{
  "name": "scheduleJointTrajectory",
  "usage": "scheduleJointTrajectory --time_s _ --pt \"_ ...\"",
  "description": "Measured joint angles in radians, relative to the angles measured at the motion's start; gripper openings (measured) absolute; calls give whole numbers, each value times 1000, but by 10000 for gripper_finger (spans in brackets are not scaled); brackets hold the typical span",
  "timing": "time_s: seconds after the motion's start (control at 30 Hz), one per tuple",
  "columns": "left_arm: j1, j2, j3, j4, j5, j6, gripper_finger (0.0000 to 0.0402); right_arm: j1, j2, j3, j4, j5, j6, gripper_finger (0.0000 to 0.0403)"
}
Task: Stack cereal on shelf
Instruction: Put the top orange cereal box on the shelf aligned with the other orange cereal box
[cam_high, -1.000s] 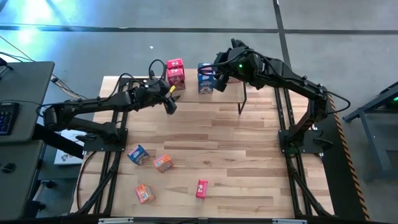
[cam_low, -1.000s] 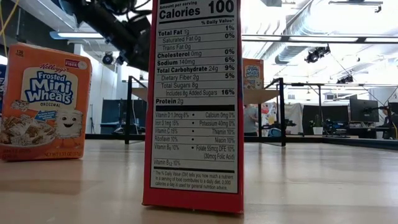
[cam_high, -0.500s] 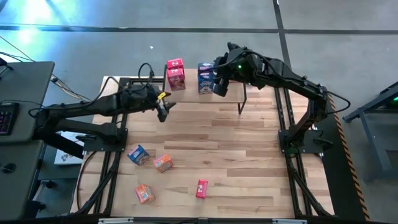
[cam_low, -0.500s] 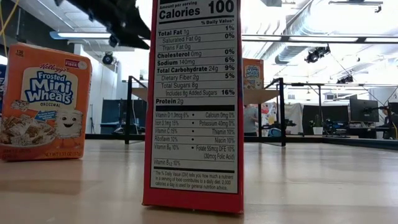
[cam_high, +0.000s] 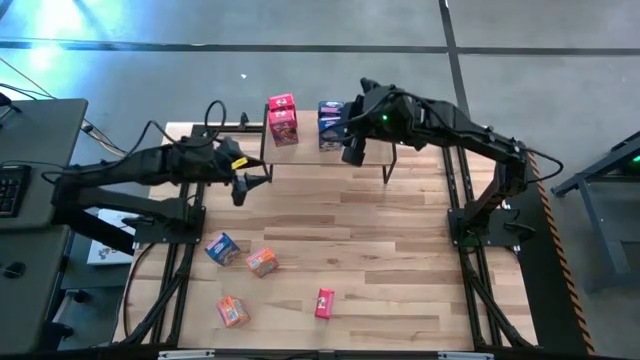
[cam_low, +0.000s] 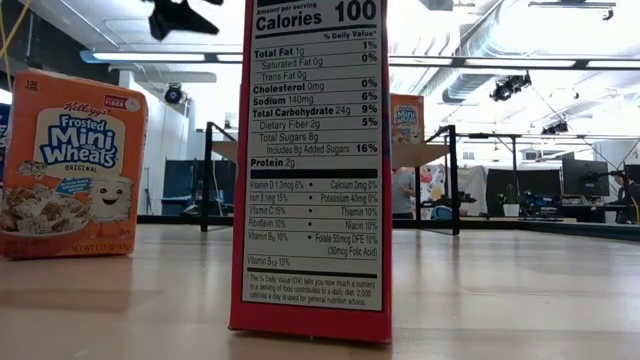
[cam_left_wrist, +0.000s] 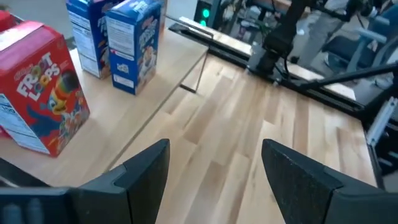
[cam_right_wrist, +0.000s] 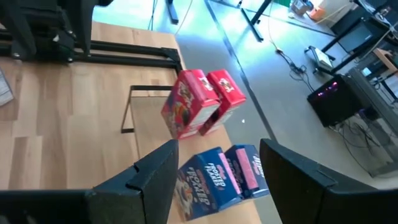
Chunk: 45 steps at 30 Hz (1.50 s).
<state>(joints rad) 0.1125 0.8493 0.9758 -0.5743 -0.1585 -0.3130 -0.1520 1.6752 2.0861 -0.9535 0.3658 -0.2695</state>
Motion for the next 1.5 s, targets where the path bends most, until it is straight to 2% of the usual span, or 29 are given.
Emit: scheduleJointTrajectory --time_s 0.3,0.57,0.8,1.1,1.5 --pt "-61 77 229 -261 0 -111 246 11 0 0 0 13 0 217" --pt "-118 165 375 -393 0 -215 246 11 0 0 0 15 0 217" --pt "-150 231 494 -589 -1 -346 246 11 0 0 -3 15 0 217" --pt "-205 296 510 -733 -1 -470 246 11 0 0 -8 14 38 217" --pt "-309 439 510 -796 24 -444 246 11 0 0 -76 -4 162 217"
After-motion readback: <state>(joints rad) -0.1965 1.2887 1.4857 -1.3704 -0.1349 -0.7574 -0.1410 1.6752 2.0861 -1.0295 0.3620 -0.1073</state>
